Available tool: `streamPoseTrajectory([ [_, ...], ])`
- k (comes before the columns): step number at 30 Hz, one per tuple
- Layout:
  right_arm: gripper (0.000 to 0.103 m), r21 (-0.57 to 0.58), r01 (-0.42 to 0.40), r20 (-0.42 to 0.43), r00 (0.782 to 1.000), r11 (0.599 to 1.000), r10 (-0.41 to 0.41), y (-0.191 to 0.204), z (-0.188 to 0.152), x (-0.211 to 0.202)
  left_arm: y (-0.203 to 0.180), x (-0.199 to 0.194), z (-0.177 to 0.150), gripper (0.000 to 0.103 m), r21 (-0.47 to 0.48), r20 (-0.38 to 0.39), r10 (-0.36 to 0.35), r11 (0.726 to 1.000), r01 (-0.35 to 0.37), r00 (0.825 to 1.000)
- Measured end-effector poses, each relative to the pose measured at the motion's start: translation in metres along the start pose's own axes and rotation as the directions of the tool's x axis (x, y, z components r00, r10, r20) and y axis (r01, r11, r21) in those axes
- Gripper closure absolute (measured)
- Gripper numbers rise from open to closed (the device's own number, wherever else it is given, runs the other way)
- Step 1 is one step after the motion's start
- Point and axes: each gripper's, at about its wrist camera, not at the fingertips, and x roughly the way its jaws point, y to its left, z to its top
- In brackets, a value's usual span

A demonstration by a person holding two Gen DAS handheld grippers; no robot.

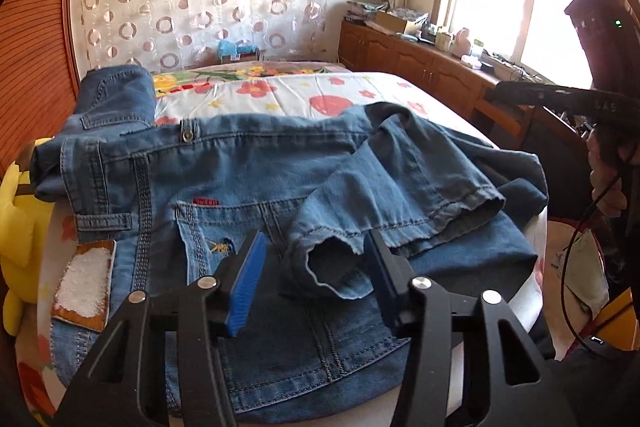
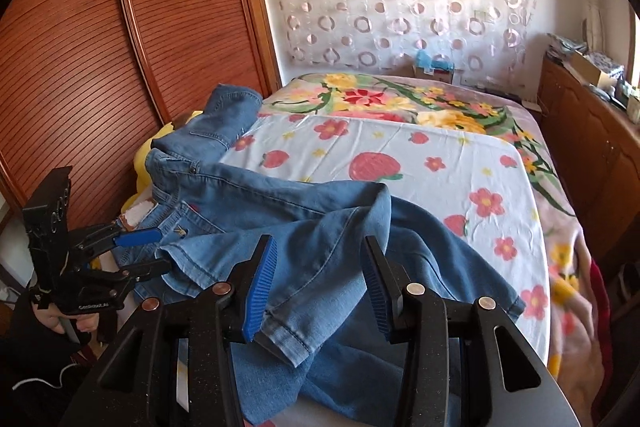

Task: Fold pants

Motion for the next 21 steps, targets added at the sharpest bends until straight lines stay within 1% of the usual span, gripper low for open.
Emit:
streamPoseTrajectory([
  [4,0.057,-0.008,-0.005,0.005,1.0,1.0,0.005,0.012,0.001,-0.002,0.001,0.005,-0.003,0.063,-0.001,-0.016,-0.003,1.0,0.003,1.0],
  [6,0.053,-0.008,-0.001,0.0,1.0,1.0,0.001,0.015,-0.003,0.002,-0.001,0.006,-0.003,0.068,0.005,-0.017,-0.01,1.0,0.01,1.0],
  [8,0.053,0.001,-0.001,-0.018,1.0,1.0,0.001,0.014,-0.011,0.007,-0.002,0.007,-0.003,0.069,0.01,-0.015,-0.013,1.0,0.013,1.0],
  [15,0.053,0.065,-0.014,-0.128,0.991,0.998,0.022,0.005,-0.039,0.03,0.001,0.012,-0.001,0.069,0.009,-0.018,-0.008,1.0,0.008,1.0],
  [17,0.053,0.094,-0.031,-0.143,0.989,0.995,0.044,-0.001,-0.04,0.035,0.001,0.013,-0.001,0.069,0.011,-0.024,-0.005,1.0,0.006,1.0],
  [21,0.053,0.121,-0.06,-0.16,0.984,0.991,0.08,-0.001,-0.043,0.041,0.006,0.019,-0.002,0.069,-0.002,-0.043,0.003,1.0,-0.003,0.999],
])
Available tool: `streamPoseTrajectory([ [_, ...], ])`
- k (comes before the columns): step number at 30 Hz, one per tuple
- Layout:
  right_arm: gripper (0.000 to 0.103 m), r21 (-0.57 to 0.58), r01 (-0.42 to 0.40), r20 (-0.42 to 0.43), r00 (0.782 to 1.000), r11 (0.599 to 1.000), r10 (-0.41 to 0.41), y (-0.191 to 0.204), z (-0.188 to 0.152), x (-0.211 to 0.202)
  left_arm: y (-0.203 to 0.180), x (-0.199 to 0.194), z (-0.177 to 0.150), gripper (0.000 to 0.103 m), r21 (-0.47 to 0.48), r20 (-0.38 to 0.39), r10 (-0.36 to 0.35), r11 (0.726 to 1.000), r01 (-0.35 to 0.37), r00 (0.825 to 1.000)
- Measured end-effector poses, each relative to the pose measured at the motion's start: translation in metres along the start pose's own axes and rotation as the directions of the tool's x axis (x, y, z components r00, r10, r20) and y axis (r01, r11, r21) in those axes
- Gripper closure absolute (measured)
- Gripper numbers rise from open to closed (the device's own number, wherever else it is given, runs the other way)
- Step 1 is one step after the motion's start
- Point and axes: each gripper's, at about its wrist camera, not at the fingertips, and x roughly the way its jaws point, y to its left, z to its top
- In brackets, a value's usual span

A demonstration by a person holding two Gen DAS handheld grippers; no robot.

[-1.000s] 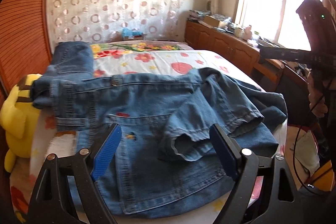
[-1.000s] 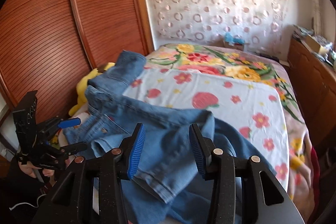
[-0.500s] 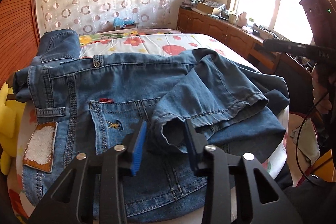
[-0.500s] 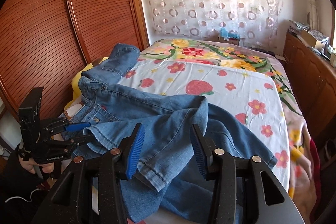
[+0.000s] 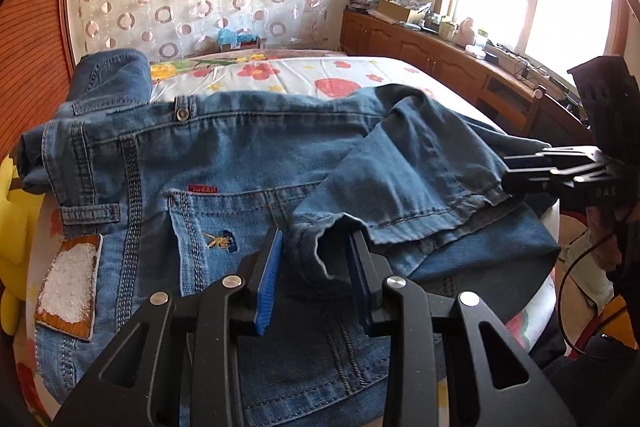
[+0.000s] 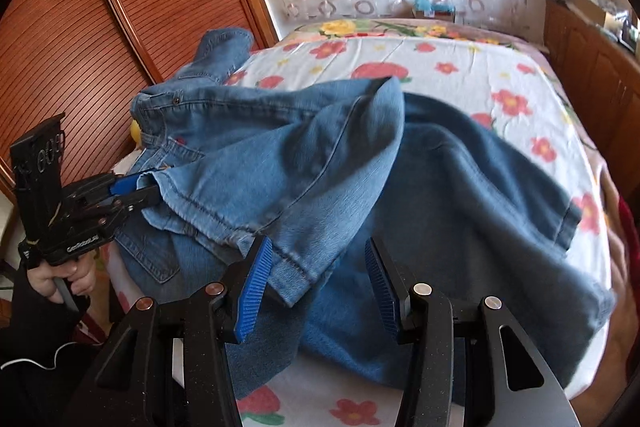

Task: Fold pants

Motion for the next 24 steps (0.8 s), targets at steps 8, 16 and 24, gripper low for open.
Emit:
streamPoseTrajectory([
  [8,0.091,-0.05,-0.019,0.036,0.999,0.999,0.021,0.0,0.0,-0.002,0.003,-0.008,0.001,0.097,-0.014,0.038,-0.019,1.0,0.019,0.999],
  [16,0.093,-0.169,0.002,0.214,0.976,0.986,0.034,0.019,0.051,-0.057,-0.014,-0.076,0.02,0.098,0.035,0.166,-0.056,0.998,0.05,0.985],
  [24,0.093,-0.333,-0.014,0.355,0.925,0.943,0.139,0.083,0.107,-0.098,-0.009,-0.145,0.03,0.098,0.046,0.257,-0.054,0.998,0.044,0.965],
])
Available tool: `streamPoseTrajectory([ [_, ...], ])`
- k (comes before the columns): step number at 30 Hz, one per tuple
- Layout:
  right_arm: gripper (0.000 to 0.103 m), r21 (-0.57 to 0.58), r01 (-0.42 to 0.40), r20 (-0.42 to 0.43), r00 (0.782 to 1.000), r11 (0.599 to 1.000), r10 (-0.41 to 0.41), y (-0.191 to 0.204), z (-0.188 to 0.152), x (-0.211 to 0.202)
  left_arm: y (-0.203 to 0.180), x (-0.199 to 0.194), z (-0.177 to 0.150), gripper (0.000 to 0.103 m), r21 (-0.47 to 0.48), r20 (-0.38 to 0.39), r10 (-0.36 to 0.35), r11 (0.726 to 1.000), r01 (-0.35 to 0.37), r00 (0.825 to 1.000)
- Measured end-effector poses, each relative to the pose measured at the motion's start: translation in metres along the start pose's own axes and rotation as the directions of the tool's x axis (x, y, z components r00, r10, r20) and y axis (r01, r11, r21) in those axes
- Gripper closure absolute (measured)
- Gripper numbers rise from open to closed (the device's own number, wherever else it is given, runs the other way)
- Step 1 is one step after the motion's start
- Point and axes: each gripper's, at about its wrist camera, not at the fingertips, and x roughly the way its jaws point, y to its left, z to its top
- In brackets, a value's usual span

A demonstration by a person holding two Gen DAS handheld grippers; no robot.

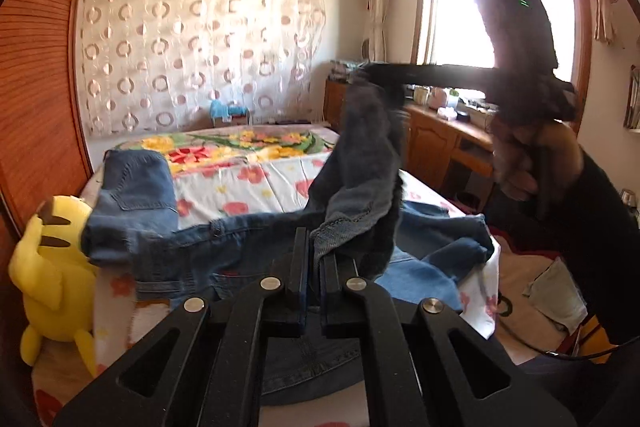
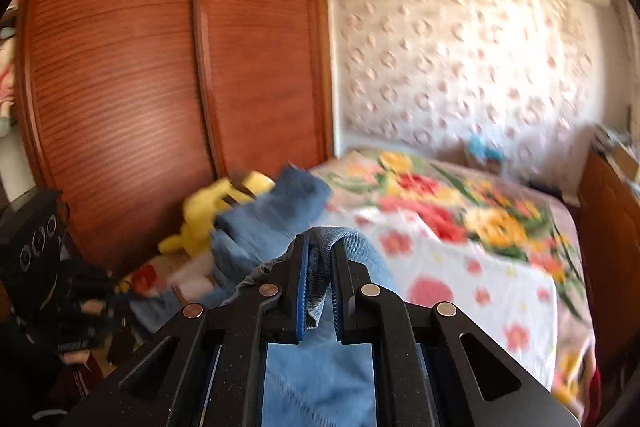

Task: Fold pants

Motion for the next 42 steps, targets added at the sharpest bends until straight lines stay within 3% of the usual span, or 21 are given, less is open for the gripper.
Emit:
streamPoseTrajectory([
  [4,0.093,-0.045,-0.054,0.005,0.999,0.998,0.054,0.026,0.017,0.018,0.011,-0.021,-0.004,0.098,-0.017,0.006,0.022,1.0,-0.022,1.0],
  [10,0.094,-0.106,-0.11,-0.042,0.993,0.988,0.106,0.055,0.022,0.072,0.032,-0.02,-0.035,0.098,-0.067,-0.063,0.059,0.996,-0.063,0.996],
  [17,0.094,-0.096,-0.176,-0.128,0.978,0.98,0.163,0.063,0.024,0.145,0.062,-0.01,-0.073,0.098,-0.146,-0.153,0.101,0.982,-0.124,0.983],
  [22,0.094,-0.091,-0.191,-0.192,0.966,0.977,0.171,0.065,0.029,0.189,0.075,-0.002,-0.082,0.097,-0.167,-0.201,0.137,0.971,-0.171,0.97],
  [25,0.094,-0.087,-0.18,-0.211,0.964,0.98,0.159,0.07,0.035,0.207,0.08,-0.001,-0.085,0.08,-0.171,-0.211,0.157,0.966,-0.195,0.965],
  [27,0.094,-0.086,-0.166,-0.219,0.965,0.982,0.144,0.07,0.034,0.212,0.084,-0.002,-0.087,0.057,-0.186,-0.204,0.154,0.964,-0.192,0.967],
  [28,0.092,-0.077,-0.166,-0.226,0.963,0.983,0.145,0.07,0.034,0.216,0.086,-0.003,-0.087,0.056,-0.189,-0.199,0.156,0.963,-0.194,0.967],
  [29,0.081,-0.065,-0.17,-0.238,0.96,0.983,0.15,0.068,0.034,0.217,0.087,-0.003,-0.087,0.055,-0.191,-0.199,0.158,0.962,-0.197,0.967],
  [30,0.063,-0.055,-0.171,-0.243,0.958,0.984,0.153,0.066,0.034,0.217,0.088,-0.002,-0.087,0.053,-0.193,-0.201,0.159,0.961,-0.198,0.967],
  [32,0.051,-0.046,-0.173,-0.239,0.958,0.984,0.157,0.062,0.034,0.213,0.089,0.001,-0.086,0.047,-0.189,-0.203,0.165,0.96,-0.204,0.965],
  [36,0.049,-0.038,-0.135,-0.202,0.971,0.99,0.125,0.04,0.035,0.186,0.088,0.009,-0.08,0.026,-0.188,-0.186,0.151,0.964,-0.186,0.971],
  [42,0.049,-0.017,-0.014,-0.214,0.977,1.0,0.01,-0.021,0.002,0.145,0.087,0.032,-0.07,0.024,-0.174,-0.173,0.164,0.966,-0.194,0.971],
])
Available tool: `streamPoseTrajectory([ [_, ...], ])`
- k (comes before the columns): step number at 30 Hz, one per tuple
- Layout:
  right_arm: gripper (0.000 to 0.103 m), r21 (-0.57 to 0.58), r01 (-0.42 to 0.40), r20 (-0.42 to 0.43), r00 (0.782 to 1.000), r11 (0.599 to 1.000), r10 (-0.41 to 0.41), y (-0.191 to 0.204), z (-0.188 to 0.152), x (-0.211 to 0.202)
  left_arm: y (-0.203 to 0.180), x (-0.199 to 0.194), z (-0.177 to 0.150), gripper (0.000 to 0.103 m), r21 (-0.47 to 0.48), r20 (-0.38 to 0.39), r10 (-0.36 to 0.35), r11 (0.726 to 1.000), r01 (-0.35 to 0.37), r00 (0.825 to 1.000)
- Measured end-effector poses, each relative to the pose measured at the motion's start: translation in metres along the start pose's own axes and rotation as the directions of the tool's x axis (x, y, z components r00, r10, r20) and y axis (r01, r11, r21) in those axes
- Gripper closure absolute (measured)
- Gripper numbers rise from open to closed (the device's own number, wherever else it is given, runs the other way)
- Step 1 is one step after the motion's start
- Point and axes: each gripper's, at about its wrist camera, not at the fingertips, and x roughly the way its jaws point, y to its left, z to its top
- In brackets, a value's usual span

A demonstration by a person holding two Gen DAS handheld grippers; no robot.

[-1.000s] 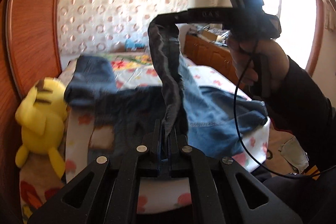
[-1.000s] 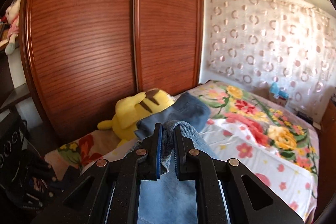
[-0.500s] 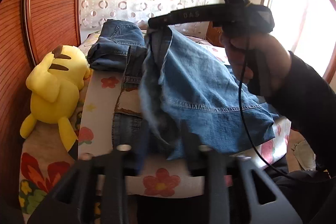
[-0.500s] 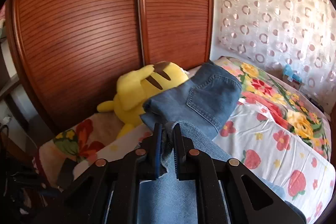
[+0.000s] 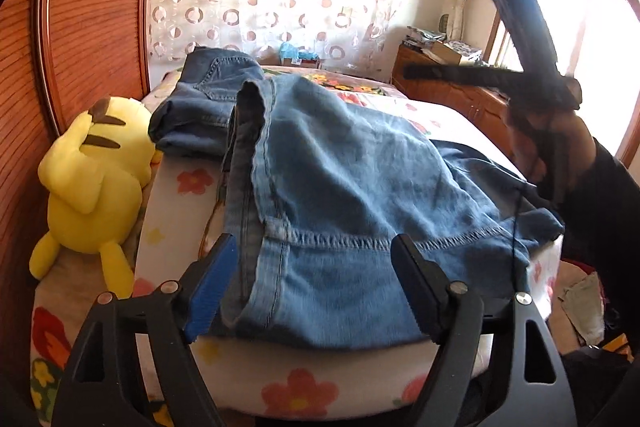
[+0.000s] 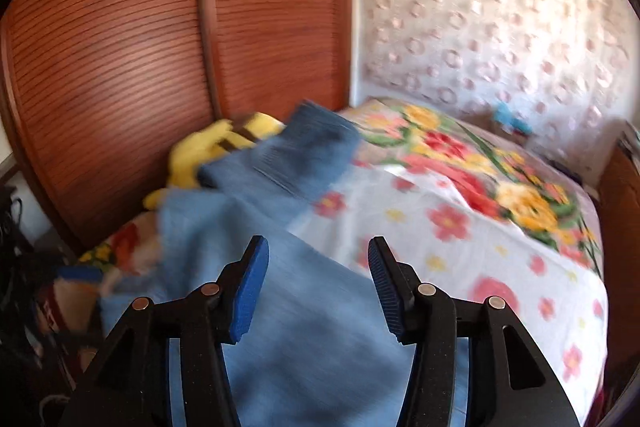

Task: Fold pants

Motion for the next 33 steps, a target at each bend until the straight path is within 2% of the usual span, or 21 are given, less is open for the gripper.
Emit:
streamPoseTrajectory([
  [3,0.049,0.076,0.043,-0.046,0.998,0.996,-0.04,-0.033,-0.026,0.002,0.001,0.012,0.007,0.024,0.006,-0.008,0.006,1.0,-0.006,1.0],
  [7,0.049,0.159,0.065,-0.11,0.993,0.985,-0.048,-0.057,-0.049,0.014,0.005,0.024,0.026,0.024,0.025,0.01,0.009,1.0,-0.009,1.0],
  [11,0.049,0.247,0.041,-0.154,0.988,0.968,-0.002,-0.069,-0.057,0.036,0.018,0.042,0.052,0.024,0.04,0.009,0.045,0.998,-0.045,0.999],
  [14,0.049,0.315,-0.006,-0.175,0.983,0.949,0.064,-0.076,-0.062,0.048,0.027,0.059,0.067,0.024,0.052,-0.014,0.05,0.997,-0.049,0.999],
  [16,0.049,0.342,-0.014,-0.183,0.98,0.94,0.081,-0.082,-0.064,0.052,0.037,0.074,0.072,0.029,0.043,-0.045,0.057,0.998,-0.055,0.997],
  [20,0.05,0.388,-0.069,-0.175,0.973,0.919,0.147,-0.09,-0.066,0.054,0.047,0.09,0.077,0.047,0.01,-0.074,0.028,1.0,-0.028,0.997],
  [22,0.084,0.403,-0.117,-0.154,0.969,0.908,0.193,-0.091,-0.066,0.051,0.046,0.089,0.078,0.057,0.018,-0.061,0.008,1.0,-0.006,0.998],
  [23,0.099,0.397,-0.137,-0.141,0.968,0.907,0.208,-0.091,-0.066,0.048,0.044,0.088,0.079,0.066,0.029,-0.058,0.015,0.999,-0.013,0.998],
  [24,0.099,0.38,-0.131,-0.117,0.975,0.916,0.188,-0.094,-0.067,0.045,0.04,0.087,0.08,0.072,0.047,-0.054,0.027,0.999,-0.024,0.998],
  [26,0.099,0.343,-0.106,-0.035,0.991,0.934,0.125,-0.095,-0.065,0.031,0.036,0.083,0.083,0.076,0.065,-0.031,0.033,0.997,-0.031,0.999],
  [27,0.099,0.327,-0.073,0.03,0.997,0.942,0.067,-0.093,-0.063,0.015,0.034,0.079,0.086,0.077,0.064,-0.01,0.035,0.997,-0.035,0.999],
  [29,0.099,0.3,-0.032,0.108,0.994,0.953,-0.001,-0.088,-0.056,-0.008,0.031,0.075,0.091,0.077,0.068,0.026,0.046,0.997,-0.048,0.999],
  [31,0.099,0.251,0.052,0.096,0.992,0.967,-0.078,-0.079,-0.052,-0.013,0.03,0.082,0.095,0.075,0.074,0.014,0.081,0.994,-0.082,0.997],
  [33,0.099,0.232,0.088,0.025,0.995,0.969,-0.096,-0.075,-0.053,-0.003,0.032,0.091,0.094,0.07,0.067,-0.03,0.087,0.994,-0.085,0.996],
])
